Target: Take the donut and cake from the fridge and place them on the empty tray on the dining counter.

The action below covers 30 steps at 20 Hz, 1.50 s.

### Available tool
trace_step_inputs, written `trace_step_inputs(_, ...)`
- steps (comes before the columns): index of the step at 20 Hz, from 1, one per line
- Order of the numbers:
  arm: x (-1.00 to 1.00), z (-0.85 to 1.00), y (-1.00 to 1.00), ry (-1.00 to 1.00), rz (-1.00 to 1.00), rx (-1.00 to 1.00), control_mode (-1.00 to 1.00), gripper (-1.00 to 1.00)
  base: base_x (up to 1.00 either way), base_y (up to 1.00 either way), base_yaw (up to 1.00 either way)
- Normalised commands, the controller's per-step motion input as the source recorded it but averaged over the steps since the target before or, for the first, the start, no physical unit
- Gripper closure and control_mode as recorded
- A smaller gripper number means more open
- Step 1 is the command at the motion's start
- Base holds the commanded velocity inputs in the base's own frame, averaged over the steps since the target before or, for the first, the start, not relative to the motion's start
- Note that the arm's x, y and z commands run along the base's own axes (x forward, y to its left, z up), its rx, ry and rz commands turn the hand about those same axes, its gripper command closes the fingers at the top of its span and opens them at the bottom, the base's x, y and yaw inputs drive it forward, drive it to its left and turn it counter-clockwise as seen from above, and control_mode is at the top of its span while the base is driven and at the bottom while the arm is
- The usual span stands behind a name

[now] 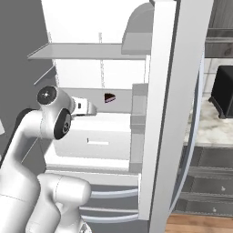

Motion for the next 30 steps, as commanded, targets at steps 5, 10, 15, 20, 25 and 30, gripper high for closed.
trace_step_inputs(5, 0.26, 0.27, 0.00, -0.12, -0.04, 0.02, -1.00, -1.00, 0.00, 0.00, 0.00)
trace_step_inputs(10, 0.25, 0.21, 0.00, -0.01, -0.08, 0.03, -1.00, -1.00, 0.00, 0.00, 0.00)
trace_step_inputs(15, 0.26, 0.26, 0.00, 0.01, -0.04, 0.03, -1.00, -1.00, 0.00, 0.00, 0.00)
trace_step_inputs(20, 0.38, 0.06, 0.00, 0.06, -0.03, 0.02, -1.00, -1.00, 0.00, 0.00, 0.00)
trace_step_inputs(25, 0.44, 0.00, 0.00, 0.14, -0.01, 0.01, -1.00, -1.00, 0.00, 0.00, 0.00)
trace_step_inputs(30, 0.45, 0.00, 0.01, 0.13, -0.01, 0.02, -1.00, -1.00, 0.00, 0.00, 0.00)
